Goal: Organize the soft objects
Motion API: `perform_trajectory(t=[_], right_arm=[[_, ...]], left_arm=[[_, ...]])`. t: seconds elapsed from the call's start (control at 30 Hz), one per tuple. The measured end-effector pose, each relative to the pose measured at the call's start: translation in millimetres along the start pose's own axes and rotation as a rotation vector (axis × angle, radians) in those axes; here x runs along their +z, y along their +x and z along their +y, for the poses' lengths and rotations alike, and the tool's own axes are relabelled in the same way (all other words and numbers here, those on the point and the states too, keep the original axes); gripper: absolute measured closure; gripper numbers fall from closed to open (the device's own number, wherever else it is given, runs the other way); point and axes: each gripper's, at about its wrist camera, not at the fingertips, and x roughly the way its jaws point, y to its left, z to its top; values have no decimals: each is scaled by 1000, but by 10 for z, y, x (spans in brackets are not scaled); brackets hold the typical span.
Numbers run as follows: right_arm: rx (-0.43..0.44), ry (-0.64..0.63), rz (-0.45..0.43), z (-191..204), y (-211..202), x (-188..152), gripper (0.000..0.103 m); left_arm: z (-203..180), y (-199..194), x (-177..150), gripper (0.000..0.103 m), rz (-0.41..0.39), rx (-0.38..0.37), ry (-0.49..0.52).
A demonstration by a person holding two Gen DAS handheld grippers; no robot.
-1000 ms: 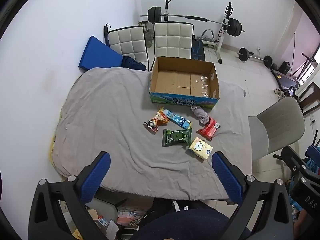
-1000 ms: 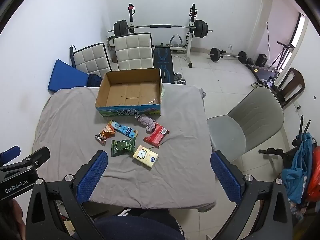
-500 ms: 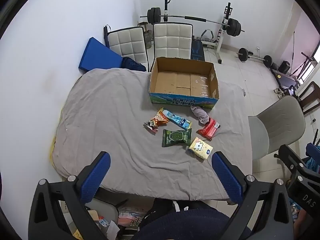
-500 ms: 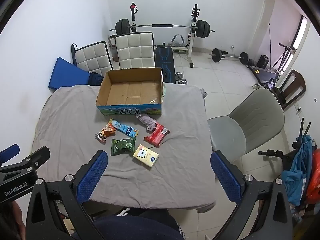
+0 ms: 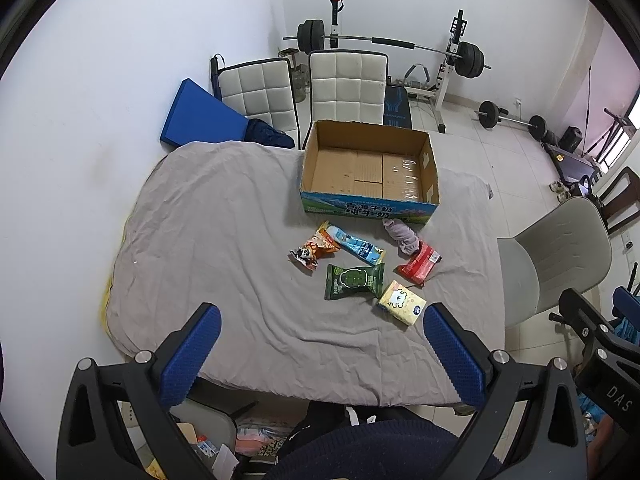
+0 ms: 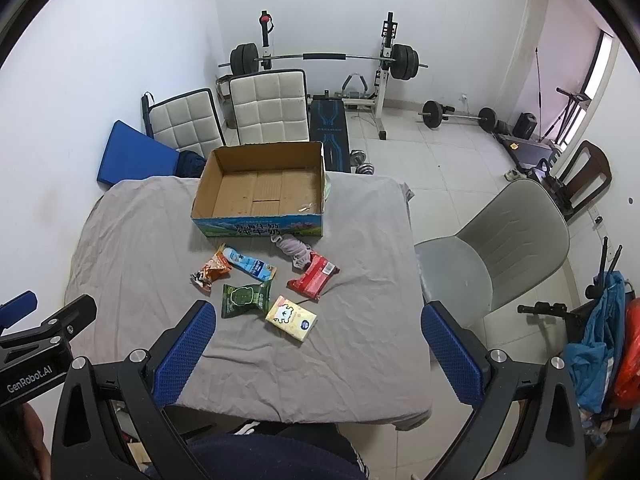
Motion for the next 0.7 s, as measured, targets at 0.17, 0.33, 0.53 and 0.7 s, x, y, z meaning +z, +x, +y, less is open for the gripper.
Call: perform_trajectory(t=[0.17,0.33,0.53,0.7], right_arm=[[3,1,-1,-5,5,5,0],[3,2,-2,-10,14,27,0],[2,2,-3,-23,13,19,0],[-1,4,-2,-38,38,34,0]], left_arm=[[-5,-7,10,0,-1,0,-1],[-22,-16,-1,0,-2,-1,1],[-72,-39,10,0,-3,12,11],[-130,-38,36,0,0,19,29]])
